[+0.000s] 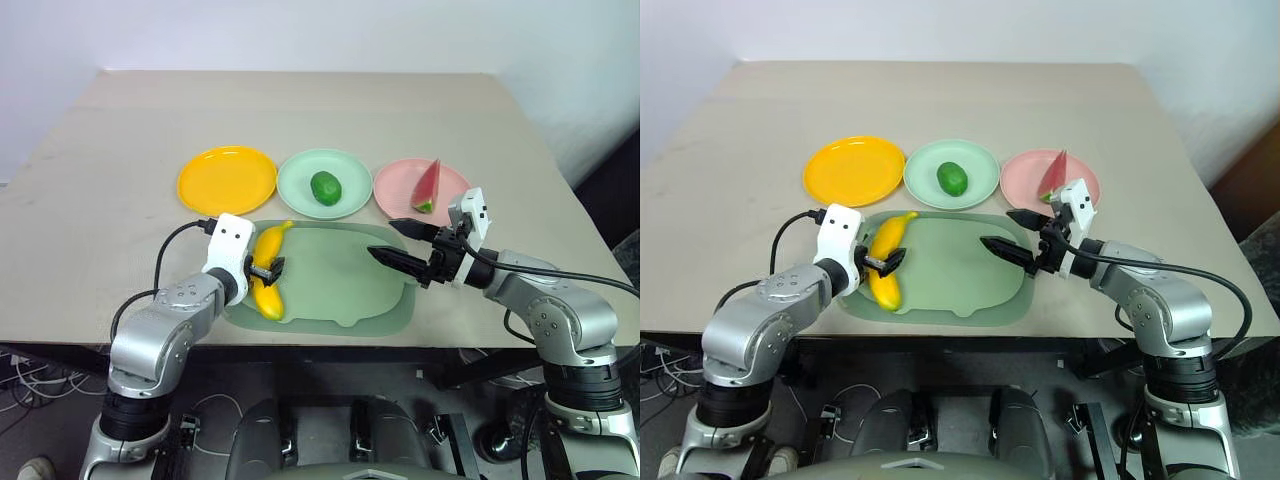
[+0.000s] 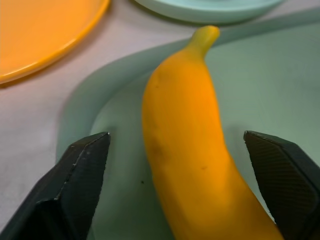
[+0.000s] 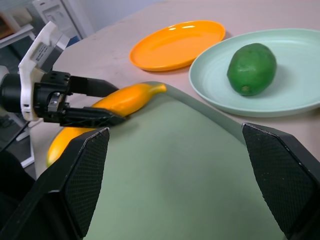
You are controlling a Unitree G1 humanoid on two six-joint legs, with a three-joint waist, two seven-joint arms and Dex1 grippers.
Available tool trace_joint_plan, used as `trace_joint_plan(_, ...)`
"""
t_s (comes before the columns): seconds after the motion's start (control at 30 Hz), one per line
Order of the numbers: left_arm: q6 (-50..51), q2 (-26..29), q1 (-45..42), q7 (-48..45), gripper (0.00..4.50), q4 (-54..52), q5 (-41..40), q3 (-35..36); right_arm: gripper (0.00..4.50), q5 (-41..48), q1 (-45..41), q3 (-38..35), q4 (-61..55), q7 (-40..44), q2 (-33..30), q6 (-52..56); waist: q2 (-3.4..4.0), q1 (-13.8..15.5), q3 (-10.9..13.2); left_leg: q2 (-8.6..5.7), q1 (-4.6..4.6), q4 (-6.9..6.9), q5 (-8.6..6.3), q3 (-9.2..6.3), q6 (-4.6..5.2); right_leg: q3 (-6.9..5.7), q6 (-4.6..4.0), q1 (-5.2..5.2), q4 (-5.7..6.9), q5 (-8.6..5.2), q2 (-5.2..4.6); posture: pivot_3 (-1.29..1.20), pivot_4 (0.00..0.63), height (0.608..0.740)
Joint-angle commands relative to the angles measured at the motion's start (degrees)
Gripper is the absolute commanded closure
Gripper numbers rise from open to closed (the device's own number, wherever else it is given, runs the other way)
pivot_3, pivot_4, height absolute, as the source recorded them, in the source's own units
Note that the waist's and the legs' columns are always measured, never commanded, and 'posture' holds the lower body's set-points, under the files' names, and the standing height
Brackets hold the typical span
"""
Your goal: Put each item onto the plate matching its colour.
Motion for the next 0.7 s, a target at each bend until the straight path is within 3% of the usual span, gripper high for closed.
trace_joint_plan(0.03, 1.88, 1.64, 0.34, -0.01, 1.33, -0.96, 1.34, -1.2, 0.0, 0.26, -0.13, -0.22, -2.07, -0.32, -0.87, -1.08, 0.0, -0.03, 0.0, 0.0, 0.0, 0.0, 0.0, 0.0, -0.01, 0.0, 0.0, 0.0, 0.01, 0.0, 0.0, 0.0, 0.15, 0.695)
trace_joint_plan(0.2, 0.61, 1.05, -0.17, 0.61, 2.63, 0.42, 1.96, -0.43, 0.0, 0.67, -1.23, -0.47, -2.22, -1.14, -1.14, -0.1, 0.01, 0.06, -0.02, 0.0, 0.04, 0.01, 0.01, 0.0, -0.01, 0.01, 0.0, 0.04, 0.01, 0.0, 0.0, 0.0, 0.15, 0.695)
trace_joint_plan(0.33, -5.8, 0.49, -1.02, 1.14, 2.65, 1.59, 3.78, 0.25, 0.0, 2.77, -2.71, -1.46, -2.13, -2.01, -0.34, 1.3, 0.02, 0.13, -0.02, 0.0, 0.04, 0.02, 0.01, -0.01, -0.01, 0.01, -0.01, 0.04, 0.03, 0.0, 0.0, 0.0, 0.15, 0.695)
trace_joint_plan(0.57, -7.27, -3.62, -7.11, 2.71, 2.65, 7.1, 4.03, 3.78, 0.0, 3.62, -3.99, -0.52, -2.18, -3.3, -0.01, 1.69, -0.01, 0.4, 0.0, -0.03, -0.04, 0.04, 0.0, -0.03, 0.0, -0.02, -0.01, 0.02, 0.01, 0.0, -0.03, 0.0, 0.15, 0.695)
trace_joint_plan(0.7, -8.61, -1.47, -11.04, 0.02, 2.65, 12.82, 3.76, 6.09, 0.0, 2.84, -5.3, 1.31, -1.0, -4.66, 2.27, 0.52, -0.01, -0.02, 0.0, -0.02, -0.02, 0.03, 0.01, -0.02, -0.01, -0.02, 0.0, 0.0, 0.04, 0.01, -0.01, 0.0, 0.15, 0.695)
